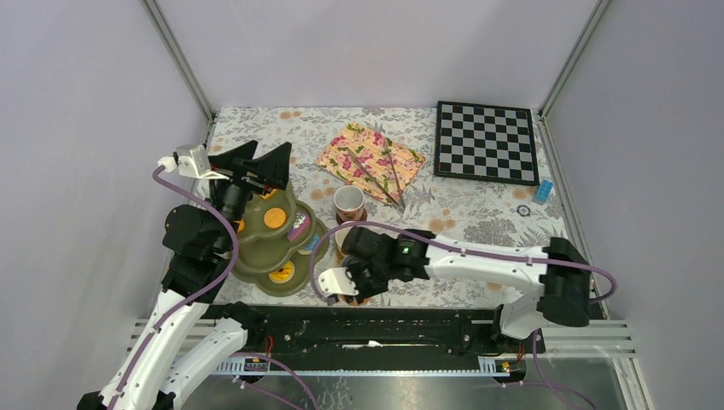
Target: Serve the afternoon tea
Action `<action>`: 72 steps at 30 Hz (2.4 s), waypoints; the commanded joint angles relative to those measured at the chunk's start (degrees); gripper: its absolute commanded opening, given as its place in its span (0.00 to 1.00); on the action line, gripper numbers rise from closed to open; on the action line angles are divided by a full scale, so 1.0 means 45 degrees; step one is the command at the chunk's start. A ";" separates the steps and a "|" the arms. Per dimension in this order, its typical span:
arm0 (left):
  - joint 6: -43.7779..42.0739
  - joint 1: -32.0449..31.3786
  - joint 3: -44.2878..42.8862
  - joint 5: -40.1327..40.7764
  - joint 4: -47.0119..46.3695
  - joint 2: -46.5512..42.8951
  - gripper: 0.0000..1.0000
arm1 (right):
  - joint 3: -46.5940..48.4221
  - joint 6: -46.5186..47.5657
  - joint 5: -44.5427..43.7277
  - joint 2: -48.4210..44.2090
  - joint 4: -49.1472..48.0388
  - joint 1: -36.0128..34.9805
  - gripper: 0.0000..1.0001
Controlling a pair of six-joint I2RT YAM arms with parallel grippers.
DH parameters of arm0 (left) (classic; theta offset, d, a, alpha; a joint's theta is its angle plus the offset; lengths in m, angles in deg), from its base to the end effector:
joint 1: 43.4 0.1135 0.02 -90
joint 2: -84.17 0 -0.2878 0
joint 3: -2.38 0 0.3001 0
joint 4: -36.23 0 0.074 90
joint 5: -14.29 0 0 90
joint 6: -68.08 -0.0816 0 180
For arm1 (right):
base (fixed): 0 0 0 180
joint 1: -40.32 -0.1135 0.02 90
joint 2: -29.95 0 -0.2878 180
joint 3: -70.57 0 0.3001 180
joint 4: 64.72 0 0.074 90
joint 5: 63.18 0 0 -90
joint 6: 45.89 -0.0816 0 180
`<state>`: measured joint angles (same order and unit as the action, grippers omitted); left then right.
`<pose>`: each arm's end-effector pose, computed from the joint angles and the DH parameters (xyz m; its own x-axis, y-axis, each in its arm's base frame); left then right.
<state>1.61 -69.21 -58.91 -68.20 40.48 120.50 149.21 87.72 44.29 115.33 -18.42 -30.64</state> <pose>0.1893 -0.0797 0.4654 0.1635 -0.5187 -0.8392 0.4220 0.8056 -0.4158 0.1028 0.3730 0.2438 0.4738 -0.6439 -0.6008 -0.8753 -0.4192 -0.2410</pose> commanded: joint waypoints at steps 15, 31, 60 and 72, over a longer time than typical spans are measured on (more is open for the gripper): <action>-0.0189 0.0128 -0.0134 -0.0116 -0.0526 -0.0287 0.99 | 0.1791 0.0254 -0.2087 0.2357 0.0324 -0.1350 0.00; -0.0189 0.0128 -0.0115 -0.0194 -0.0551 -0.0243 0.99 | 0.1101 0.0078 -0.1857 0.2474 -0.0455 -0.1380 0.00; -0.0189 0.0128 -0.0115 -0.0223 -0.0548 -0.0216 0.99 | 0.0243 -0.0023 -0.2292 0.2842 -0.0995 -0.1370 0.00; -0.0189 0.0128 -0.0115 -0.0248 -0.0568 -0.0207 0.99 | 0.0144 0.0032 -0.2548 0.2419 -0.1302 -0.1373 0.00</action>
<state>1.61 -68.94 -58.91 -68.66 40.39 119.78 149.98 87.74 34.78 127.83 -23.10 -36.41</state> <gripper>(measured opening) 0.990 0.225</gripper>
